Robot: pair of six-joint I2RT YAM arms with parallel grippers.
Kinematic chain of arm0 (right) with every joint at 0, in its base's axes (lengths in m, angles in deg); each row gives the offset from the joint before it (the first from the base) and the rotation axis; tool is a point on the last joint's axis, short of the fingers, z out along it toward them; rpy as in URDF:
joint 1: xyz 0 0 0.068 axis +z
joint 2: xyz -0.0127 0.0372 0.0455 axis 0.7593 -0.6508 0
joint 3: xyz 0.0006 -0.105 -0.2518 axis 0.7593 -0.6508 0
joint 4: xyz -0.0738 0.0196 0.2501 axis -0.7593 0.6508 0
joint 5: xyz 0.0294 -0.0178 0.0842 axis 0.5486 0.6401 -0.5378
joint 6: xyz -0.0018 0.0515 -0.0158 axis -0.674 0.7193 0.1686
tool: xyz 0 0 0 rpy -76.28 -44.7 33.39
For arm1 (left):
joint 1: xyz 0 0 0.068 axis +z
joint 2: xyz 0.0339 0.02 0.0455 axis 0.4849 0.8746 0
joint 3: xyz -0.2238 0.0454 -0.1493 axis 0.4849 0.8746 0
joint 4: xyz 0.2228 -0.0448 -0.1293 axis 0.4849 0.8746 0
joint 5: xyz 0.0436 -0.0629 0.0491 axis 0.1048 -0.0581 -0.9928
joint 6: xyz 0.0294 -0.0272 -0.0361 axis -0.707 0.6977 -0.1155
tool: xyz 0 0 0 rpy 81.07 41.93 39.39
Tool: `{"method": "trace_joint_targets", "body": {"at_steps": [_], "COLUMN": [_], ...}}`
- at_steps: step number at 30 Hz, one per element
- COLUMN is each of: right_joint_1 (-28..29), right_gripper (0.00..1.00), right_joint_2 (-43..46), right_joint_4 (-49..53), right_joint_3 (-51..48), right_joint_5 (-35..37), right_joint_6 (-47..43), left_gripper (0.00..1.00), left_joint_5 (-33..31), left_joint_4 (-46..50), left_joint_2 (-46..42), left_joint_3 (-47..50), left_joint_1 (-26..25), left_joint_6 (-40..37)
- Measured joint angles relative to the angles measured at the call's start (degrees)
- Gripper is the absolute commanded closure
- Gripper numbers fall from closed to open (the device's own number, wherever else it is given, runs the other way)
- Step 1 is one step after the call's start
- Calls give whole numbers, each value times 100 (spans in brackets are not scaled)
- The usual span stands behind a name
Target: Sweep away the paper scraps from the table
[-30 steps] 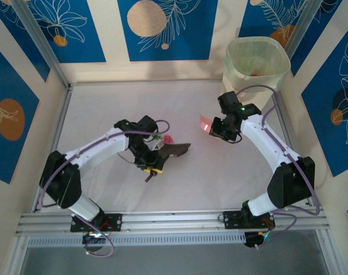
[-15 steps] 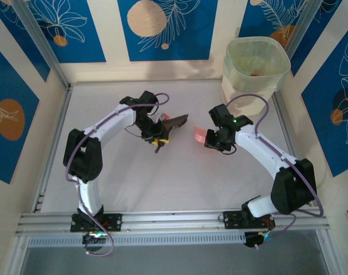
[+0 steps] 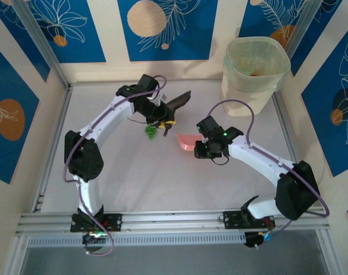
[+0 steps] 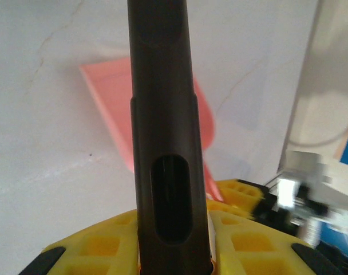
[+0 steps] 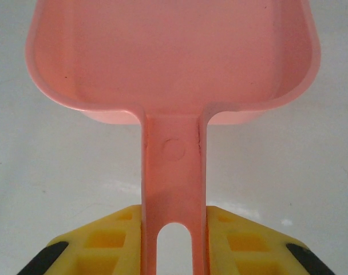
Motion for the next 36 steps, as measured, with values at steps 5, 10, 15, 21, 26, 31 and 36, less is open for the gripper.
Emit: {"method": "trace_joint_targets", "body": {"at_steps": [5,10,15,21,26,31,36], "right_joint_1": [175,507,822,898,874,811,667], "right_gripper": [100,100,100,100,100,100,100], "right_joint_2": [-612,-1248,-1790,-1963,-2011,-2057,-2087], "right_joint_4": [-387,-680,-949,-1193,-1318,-1421,-1565], "right_joint_3": [168,501,702,710,715,715,715], "right_joint_5": [267,595,1001,1154,1167,1193,1204], "right_joint_6": [-457,-855,-1137,-1211,-1292,-1438,-1513], "left_gripper": [100,100,100,100,100,100,100], "left_joint_5": [-175,-664,-870,-739,-389,-24,326], "left_joint_4": [-46,188,522,675,933,1071,1132], "left_joint_2": [-225,-205,68,658,837,811,686], "left_joint_3": [-66,-186,-350,-470,-472,-380,-85], "left_joint_1": [254,586,898,946,944,885,699], "left_joint_6": [227,398,448,439,286,46,-136]}}
